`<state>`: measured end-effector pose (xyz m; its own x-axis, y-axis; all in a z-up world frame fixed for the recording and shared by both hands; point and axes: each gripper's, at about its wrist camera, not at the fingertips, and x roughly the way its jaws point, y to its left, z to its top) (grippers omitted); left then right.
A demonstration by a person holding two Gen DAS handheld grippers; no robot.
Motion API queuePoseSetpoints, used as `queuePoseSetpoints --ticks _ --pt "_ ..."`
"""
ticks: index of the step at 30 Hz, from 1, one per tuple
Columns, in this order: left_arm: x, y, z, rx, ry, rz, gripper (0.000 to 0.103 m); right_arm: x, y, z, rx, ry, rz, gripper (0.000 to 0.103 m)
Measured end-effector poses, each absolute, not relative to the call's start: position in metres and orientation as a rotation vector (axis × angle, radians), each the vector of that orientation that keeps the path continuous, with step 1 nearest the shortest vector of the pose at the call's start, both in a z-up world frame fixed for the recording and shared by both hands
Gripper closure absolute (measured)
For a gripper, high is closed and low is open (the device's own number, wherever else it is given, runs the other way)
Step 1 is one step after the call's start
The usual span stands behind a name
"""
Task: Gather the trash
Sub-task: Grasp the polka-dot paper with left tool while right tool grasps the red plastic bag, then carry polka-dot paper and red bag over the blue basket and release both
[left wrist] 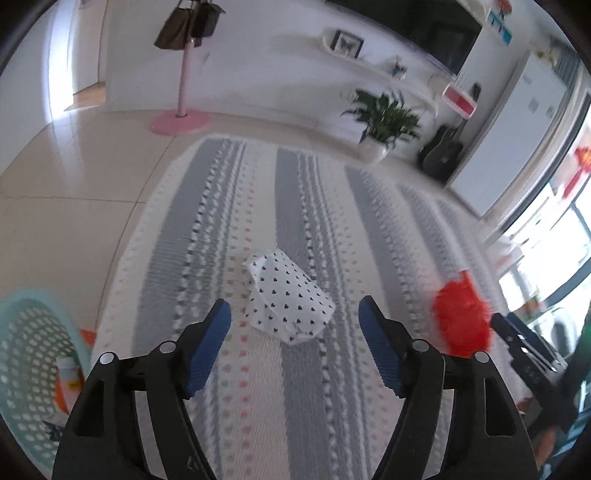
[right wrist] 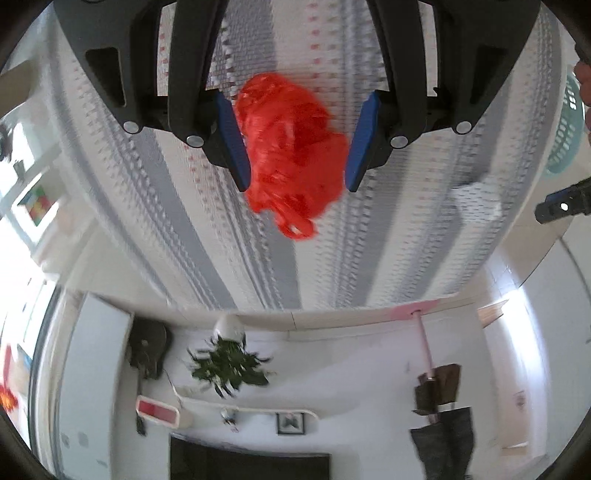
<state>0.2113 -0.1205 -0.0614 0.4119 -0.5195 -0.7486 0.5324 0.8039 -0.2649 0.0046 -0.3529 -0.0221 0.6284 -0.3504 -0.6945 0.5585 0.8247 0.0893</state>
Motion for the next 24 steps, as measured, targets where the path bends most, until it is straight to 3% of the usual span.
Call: queuePoseSetpoints --ticks 2,14,19,24 --pt "0.218 -0.136 -0.077 0.039 0.948 -0.627 0.031 0.007 -0.360 -0.034 0.346 0.721 -0.537 0.040" --pt "0.229 -0.176 -0.115 0.160 0.931 -0.524 0.034 0.019 -0.353 -0.054 0.308 0.736 -0.514 0.038" --pt "0.227 -0.183 -0.112 0.221 0.913 -0.501 0.051 0.025 -0.356 -0.060 0.322 0.778 -0.513 0.038" --pt "0.218 -0.185 -0.099 0.305 0.858 -0.510 0.076 0.026 -0.358 -0.061 0.323 0.783 -0.498 0.042"
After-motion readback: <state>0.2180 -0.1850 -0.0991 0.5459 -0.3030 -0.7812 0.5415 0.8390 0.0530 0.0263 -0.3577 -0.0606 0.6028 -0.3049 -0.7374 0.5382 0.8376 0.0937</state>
